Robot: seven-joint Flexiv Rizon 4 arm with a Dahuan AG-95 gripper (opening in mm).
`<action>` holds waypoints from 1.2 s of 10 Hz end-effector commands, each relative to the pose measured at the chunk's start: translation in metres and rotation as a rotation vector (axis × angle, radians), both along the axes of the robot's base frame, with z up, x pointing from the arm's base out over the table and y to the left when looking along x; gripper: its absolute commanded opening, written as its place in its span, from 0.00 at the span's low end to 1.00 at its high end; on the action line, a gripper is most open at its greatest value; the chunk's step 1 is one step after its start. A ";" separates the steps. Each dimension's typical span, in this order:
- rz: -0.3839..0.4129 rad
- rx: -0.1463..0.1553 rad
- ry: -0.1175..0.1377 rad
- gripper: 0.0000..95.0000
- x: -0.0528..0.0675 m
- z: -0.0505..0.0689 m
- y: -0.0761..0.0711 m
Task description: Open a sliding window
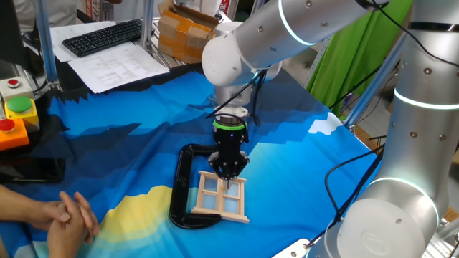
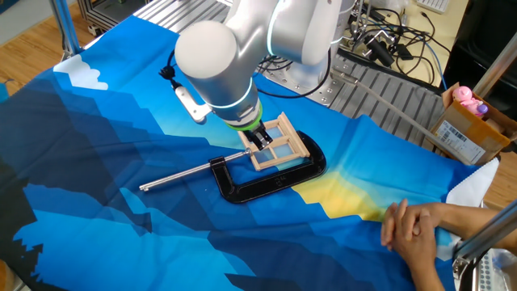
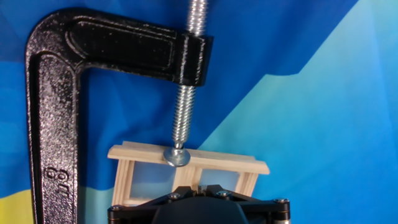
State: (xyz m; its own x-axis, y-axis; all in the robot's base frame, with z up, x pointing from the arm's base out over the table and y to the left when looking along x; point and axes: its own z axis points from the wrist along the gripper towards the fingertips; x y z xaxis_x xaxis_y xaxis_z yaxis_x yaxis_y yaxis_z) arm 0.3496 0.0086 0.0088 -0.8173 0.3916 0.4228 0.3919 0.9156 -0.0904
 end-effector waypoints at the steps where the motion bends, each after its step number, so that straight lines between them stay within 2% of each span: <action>1: 0.000 -0.001 -0.002 0.00 0.000 -0.001 0.001; 7: -0.002 0.008 0.010 0.00 0.000 0.004 -0.002; 12: -0.008 0.016 0.010 0.00 0.000 -0.001 -0.004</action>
